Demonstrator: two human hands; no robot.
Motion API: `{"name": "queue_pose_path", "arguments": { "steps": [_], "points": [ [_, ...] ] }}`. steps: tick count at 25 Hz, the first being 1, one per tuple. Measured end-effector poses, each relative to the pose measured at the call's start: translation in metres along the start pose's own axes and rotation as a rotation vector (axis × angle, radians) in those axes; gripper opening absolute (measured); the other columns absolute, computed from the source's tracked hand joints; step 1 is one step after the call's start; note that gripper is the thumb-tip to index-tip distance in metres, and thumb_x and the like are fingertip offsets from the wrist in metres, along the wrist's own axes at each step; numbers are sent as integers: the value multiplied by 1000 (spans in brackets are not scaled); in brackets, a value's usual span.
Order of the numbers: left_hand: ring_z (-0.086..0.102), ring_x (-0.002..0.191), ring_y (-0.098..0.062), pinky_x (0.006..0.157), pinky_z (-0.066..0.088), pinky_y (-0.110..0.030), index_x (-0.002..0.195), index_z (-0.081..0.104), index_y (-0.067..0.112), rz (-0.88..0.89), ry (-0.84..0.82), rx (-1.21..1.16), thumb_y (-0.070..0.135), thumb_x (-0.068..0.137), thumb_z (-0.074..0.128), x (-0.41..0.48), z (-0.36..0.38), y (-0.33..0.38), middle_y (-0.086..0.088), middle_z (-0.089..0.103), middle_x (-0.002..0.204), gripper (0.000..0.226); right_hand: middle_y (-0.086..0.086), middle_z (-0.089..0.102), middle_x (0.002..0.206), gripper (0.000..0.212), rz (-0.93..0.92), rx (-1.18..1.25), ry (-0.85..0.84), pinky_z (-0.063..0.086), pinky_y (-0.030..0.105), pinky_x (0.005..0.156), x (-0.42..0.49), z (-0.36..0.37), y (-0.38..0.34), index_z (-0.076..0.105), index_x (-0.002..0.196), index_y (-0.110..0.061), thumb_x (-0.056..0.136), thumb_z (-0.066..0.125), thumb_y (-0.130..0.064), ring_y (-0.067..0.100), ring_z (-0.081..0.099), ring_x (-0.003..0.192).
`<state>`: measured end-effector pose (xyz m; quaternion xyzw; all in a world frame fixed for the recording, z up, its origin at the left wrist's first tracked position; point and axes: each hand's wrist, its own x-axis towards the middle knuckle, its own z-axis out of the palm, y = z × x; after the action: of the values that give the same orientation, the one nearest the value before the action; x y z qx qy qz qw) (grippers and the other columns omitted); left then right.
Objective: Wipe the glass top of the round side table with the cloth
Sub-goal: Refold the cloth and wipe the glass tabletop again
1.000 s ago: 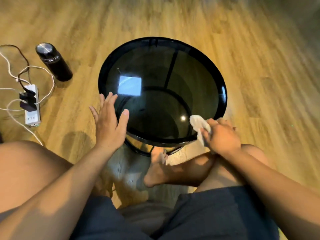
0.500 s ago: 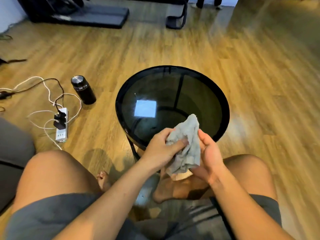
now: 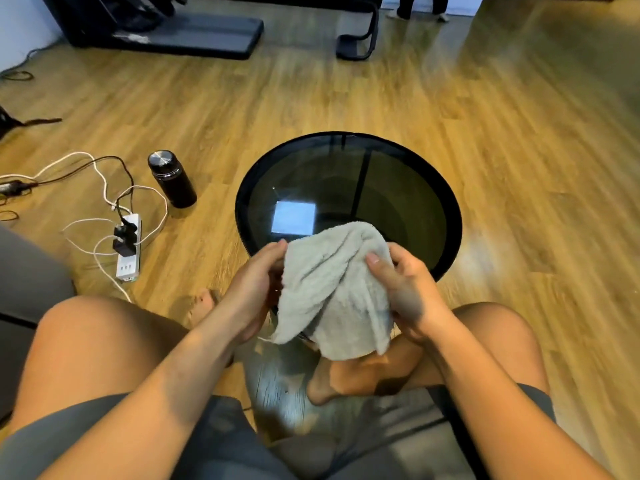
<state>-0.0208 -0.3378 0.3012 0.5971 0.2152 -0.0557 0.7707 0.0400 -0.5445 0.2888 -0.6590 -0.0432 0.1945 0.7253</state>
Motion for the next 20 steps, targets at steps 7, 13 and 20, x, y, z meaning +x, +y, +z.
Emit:
{"name": "queue_pose_path", "arguments": {
  "steps": [7,13,20],
  "points": [
    [58,68,-8,58,46,-18,85,64,6,281,-66,369,15,82,75,10,-29,3,-5,64,77,15,-16,69,86,12,-307,-751,-213,46,18,71,21,23,-48,68,97,-25,96,60,-17,1,64,83],
    [55,66,0,57,43,-16,81,61,13,473,-39,498,12,78,80,30,-64,59,10,63,73,19,-17,64,62,12,-116,-1163,-423,44,20,53,30,-2,-94,66,75,-31,82,77,-32,0,57,57],
    [55,64,5,61,42,-21,80,66,28,512,-103,828,22,79,79,53,-71,101,15,65,71,14,9,71,70,4,-31,-1102,-273,54,44,68,46,-48,-123,75,87,-20,88,71,-19,30,66,69]
  ]
}}
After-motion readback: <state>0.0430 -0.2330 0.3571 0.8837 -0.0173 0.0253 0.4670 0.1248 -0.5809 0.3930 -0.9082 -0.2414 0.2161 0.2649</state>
